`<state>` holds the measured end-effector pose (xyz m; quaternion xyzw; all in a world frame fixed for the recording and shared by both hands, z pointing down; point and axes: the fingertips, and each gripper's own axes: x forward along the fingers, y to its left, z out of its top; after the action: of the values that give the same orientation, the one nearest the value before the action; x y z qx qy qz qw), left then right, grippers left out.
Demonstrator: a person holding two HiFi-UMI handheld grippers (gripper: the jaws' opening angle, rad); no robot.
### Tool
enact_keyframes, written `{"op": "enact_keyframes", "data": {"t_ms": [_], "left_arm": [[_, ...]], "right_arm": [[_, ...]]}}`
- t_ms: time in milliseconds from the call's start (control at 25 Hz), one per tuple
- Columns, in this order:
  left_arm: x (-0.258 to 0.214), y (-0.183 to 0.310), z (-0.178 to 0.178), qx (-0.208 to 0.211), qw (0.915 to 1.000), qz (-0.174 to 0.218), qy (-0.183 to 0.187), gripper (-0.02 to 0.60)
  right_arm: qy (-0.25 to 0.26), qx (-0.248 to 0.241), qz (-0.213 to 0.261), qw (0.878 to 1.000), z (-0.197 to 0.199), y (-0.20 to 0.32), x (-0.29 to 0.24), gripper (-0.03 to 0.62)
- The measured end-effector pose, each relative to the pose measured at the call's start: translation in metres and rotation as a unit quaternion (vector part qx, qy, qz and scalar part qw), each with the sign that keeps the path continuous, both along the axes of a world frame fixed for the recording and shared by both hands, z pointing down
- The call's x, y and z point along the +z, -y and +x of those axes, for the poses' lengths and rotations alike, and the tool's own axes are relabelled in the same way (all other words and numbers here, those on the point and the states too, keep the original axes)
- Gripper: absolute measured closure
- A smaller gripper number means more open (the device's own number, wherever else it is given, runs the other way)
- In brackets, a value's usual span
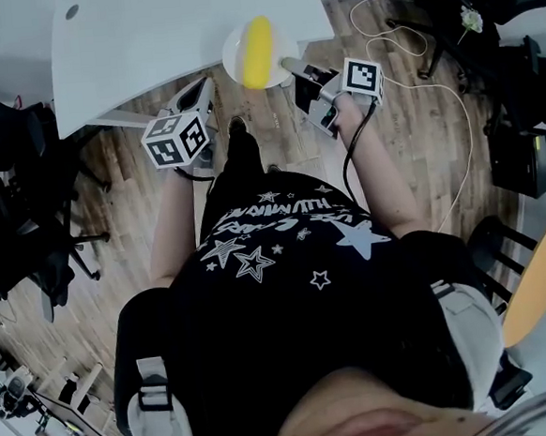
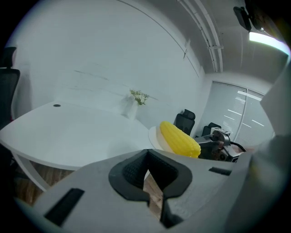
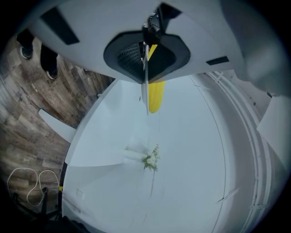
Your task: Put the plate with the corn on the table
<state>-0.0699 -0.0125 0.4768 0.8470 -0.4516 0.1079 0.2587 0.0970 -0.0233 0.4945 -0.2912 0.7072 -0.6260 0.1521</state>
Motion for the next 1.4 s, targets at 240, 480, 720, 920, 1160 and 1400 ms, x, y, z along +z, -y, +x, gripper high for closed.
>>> {"op": "enact_keyframes", "data": {"t_ms": [240,480,720,920,1160,1400], "left_arm": [[0.003,0.046,0.001,0.018,0.9998,0.000,-0.002,0.575],[0.008,0.096,-0.017,0.029,0.9995,-0.008,-0.002,0.575],[0.009,0.153,-0.033,0.057,0.9983,-0.005,-0.014,0.575],[0.010,0.188,-0.039,0.075,0.9969,-0.006,-0.023,0.575],[0.017,0.227,-0.045,0.094,0.9951,-0.010,-0.030,0.575],[0.022,0.256,-0.036,0.122,0.9916,-0.016,-0.041,0.575]], "right_arm": [[0.000,0.012,0.003,1.000,-0.002,0.039,0.000,0.572],[-0.004,0.026,0.006,1.000,-0.007,0.088,0.000,0.572],[-0.019,0.031,0.010,0.999,-0.027,0.140,-0.002,0.571],[-0.016,0.046,0.012,0.999,-0.037,0.167,-0.004,0.572],[-0.014,0.076,0.004,0.997,-0.043,0.196,0.000,0.572],[-0.023,0.107,-0.003,0.994,-0.034,0.214,0.004,0.572]]}}
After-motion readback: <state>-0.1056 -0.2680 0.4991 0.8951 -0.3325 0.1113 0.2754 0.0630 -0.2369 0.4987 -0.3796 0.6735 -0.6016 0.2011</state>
